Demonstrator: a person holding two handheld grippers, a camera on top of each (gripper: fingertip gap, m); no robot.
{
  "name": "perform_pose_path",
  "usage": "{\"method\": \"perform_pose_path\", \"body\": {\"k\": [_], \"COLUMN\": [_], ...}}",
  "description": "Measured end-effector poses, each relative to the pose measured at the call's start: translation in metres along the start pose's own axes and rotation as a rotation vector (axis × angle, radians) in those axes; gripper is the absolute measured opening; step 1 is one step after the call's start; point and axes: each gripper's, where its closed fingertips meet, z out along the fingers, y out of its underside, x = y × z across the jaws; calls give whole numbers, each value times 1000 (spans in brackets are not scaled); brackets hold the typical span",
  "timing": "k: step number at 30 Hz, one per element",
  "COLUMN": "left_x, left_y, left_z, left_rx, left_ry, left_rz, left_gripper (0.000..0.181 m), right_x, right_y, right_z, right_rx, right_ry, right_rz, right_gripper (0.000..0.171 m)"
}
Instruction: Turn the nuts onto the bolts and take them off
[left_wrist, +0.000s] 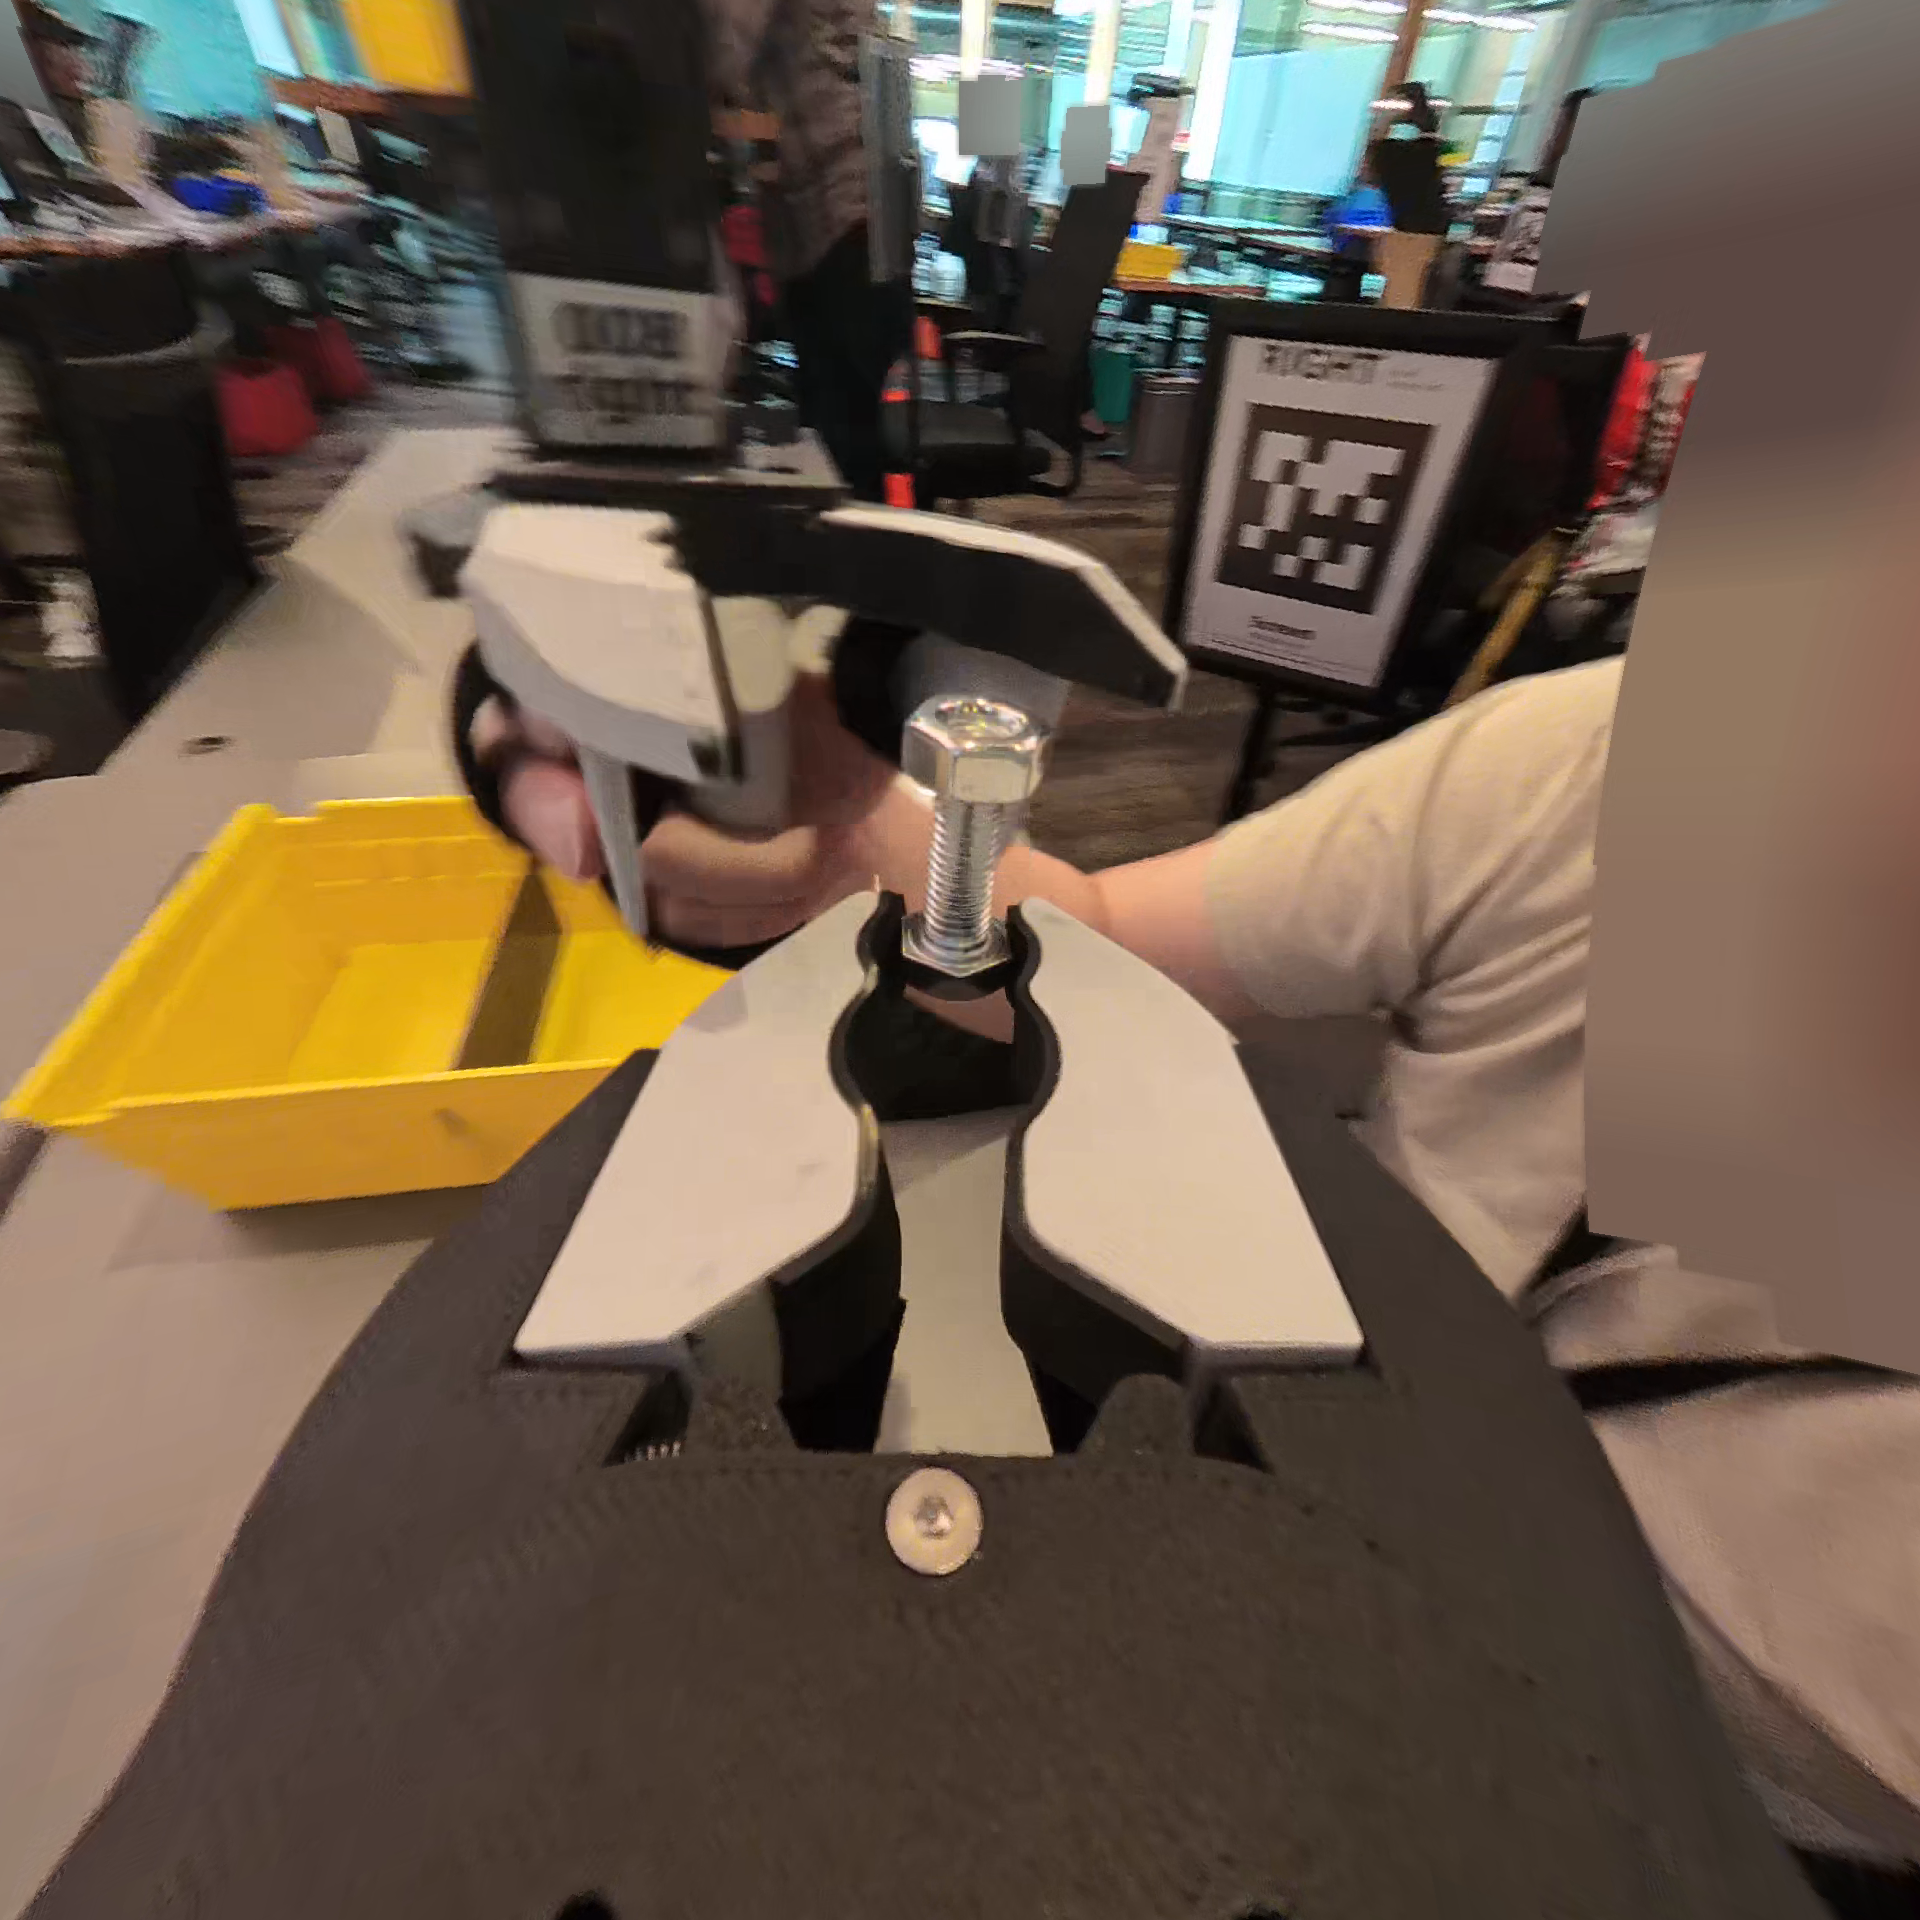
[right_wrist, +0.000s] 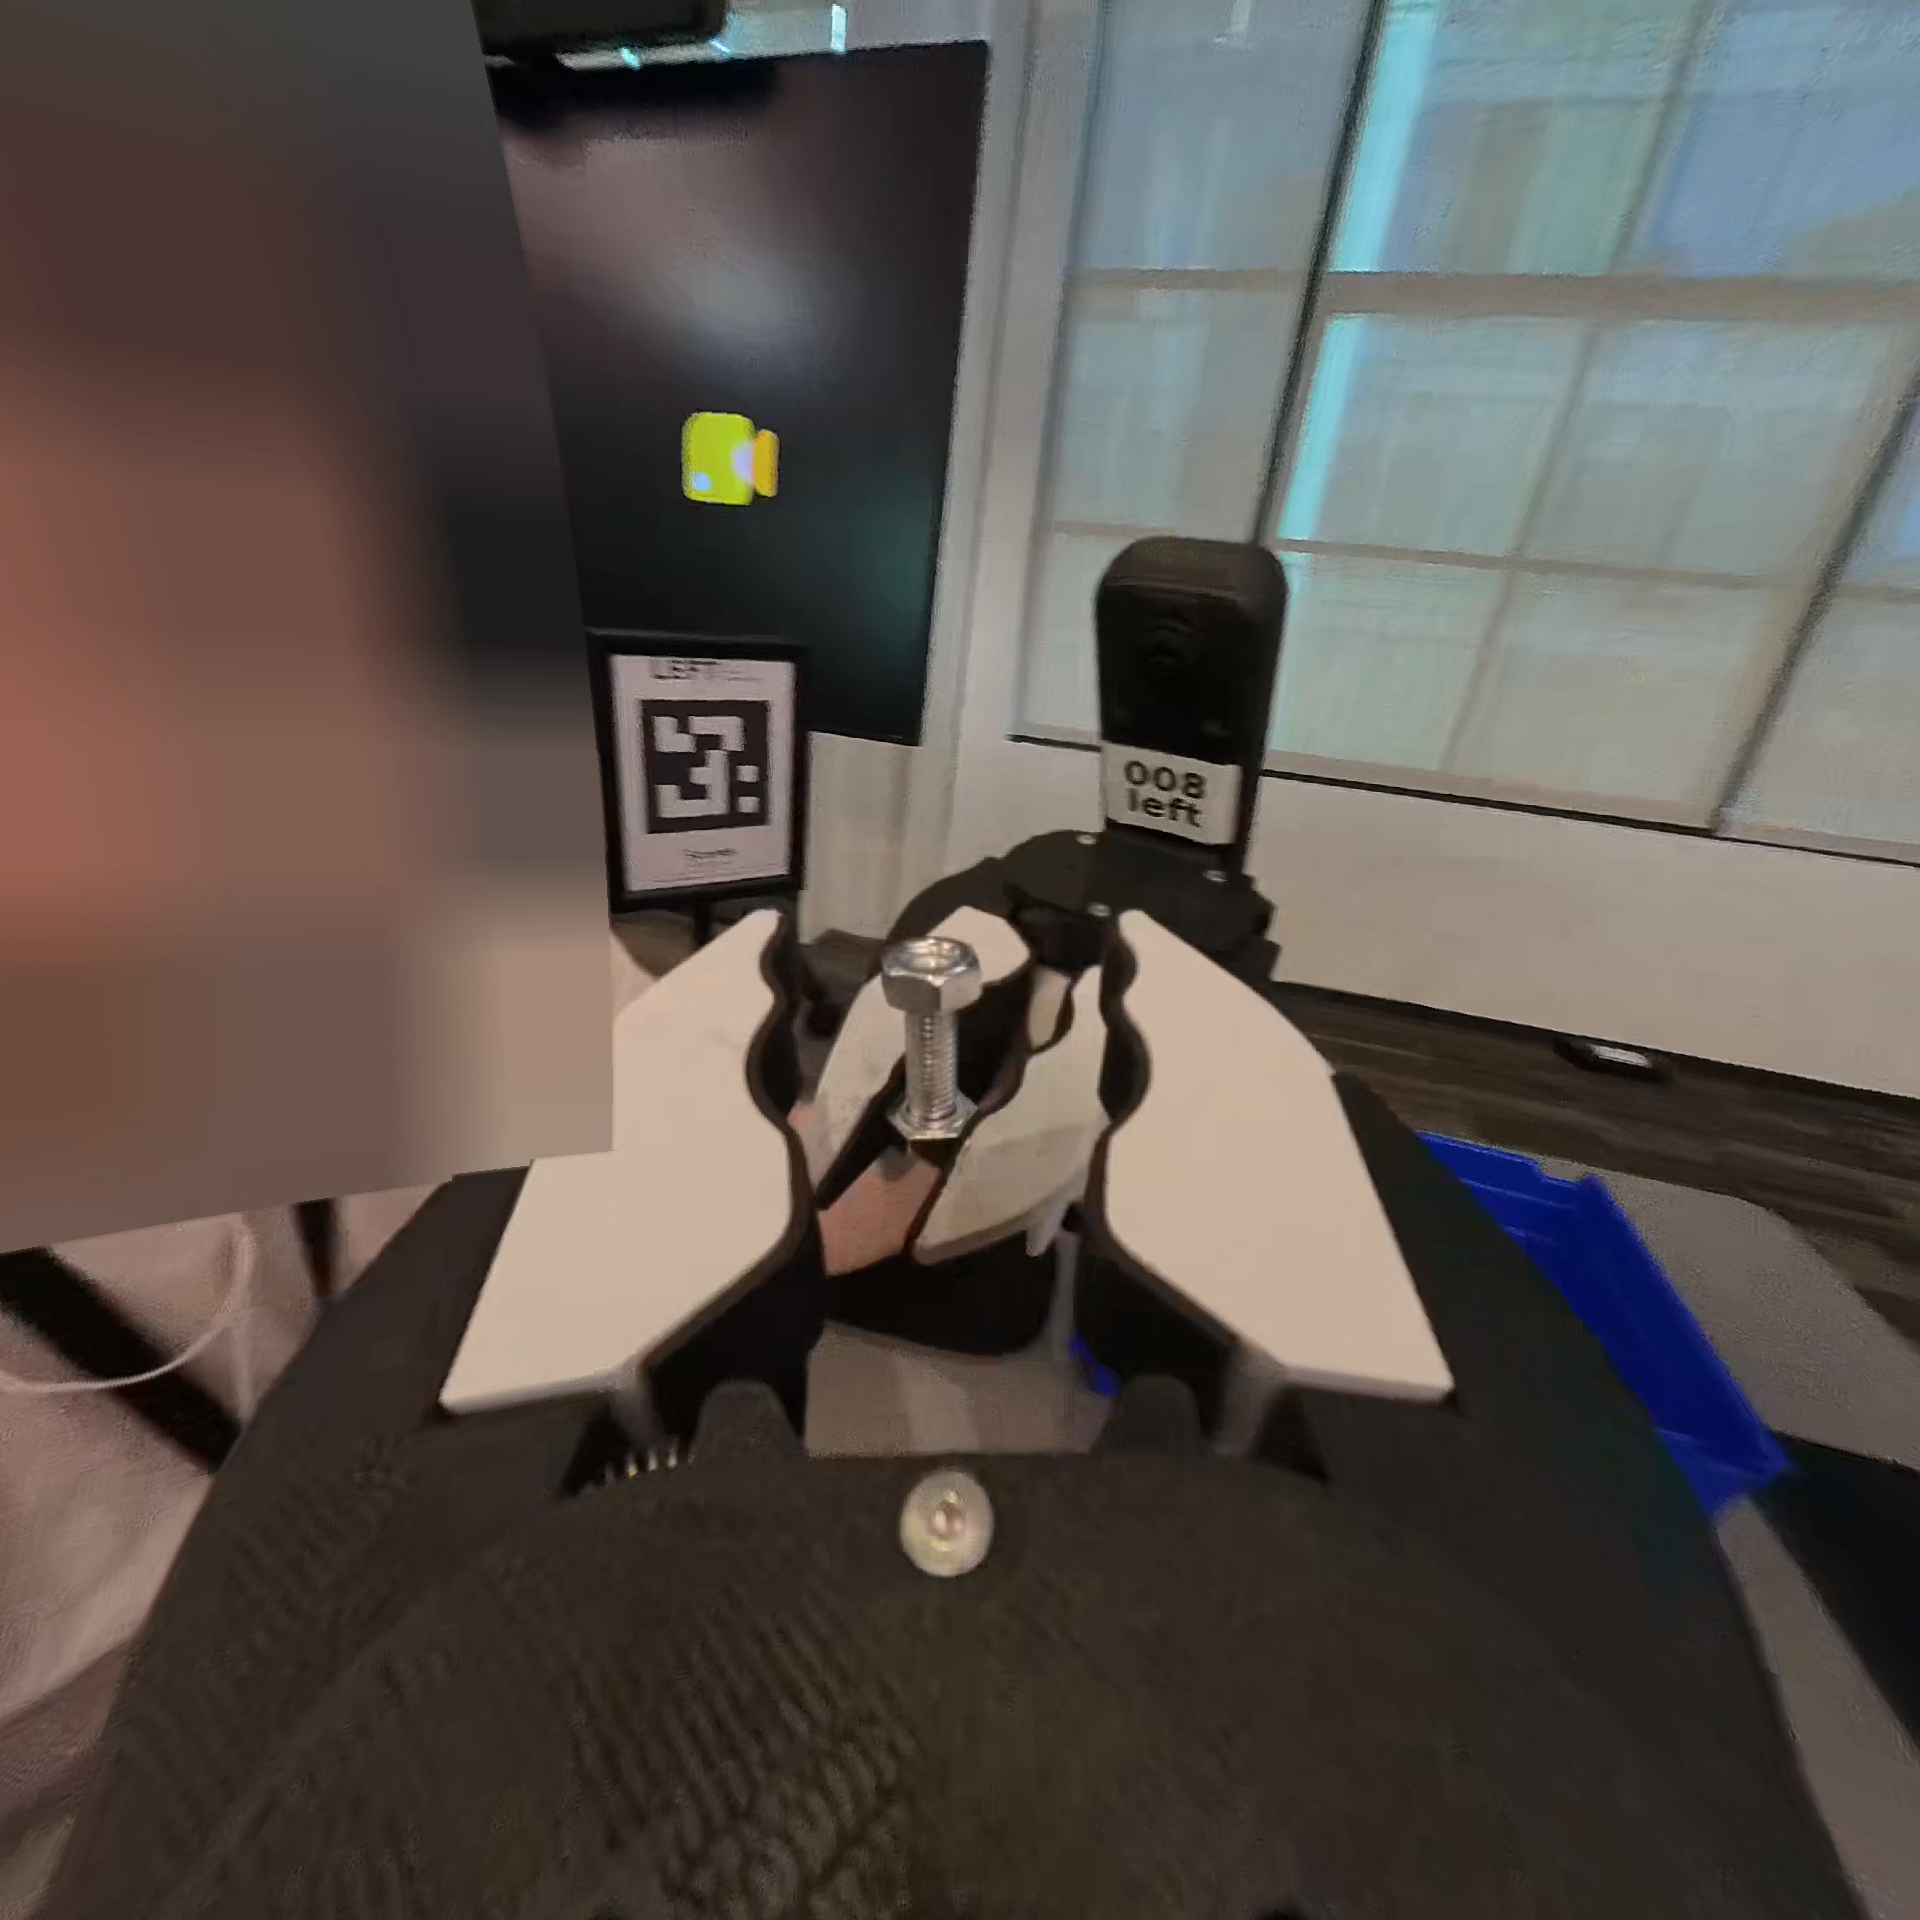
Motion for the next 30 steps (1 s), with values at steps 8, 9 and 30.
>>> {"method": "perform_pose_path", "body": {"k": [8, 9, 30], "left_x": [-84, -88, -100], "left_y": [-9, -9, 1], "left_z": [-44, -49, -46], "left_rx": [136, 146, 77], "left_ry": [-582, -620, -786], "left_rz": [-7, -8, 20], "left_gripper": [18, 18, 18], "right_x": [59, 63, 83], "right_y": [-26, -22, 14], "right_z": [-30, -30, -13], "right_rx": [-35, -68, -113], "right_ry": [772, 819, 882], "right_rz": [-395, -415, -262], "right_gripper": [57, 56, 22]}}
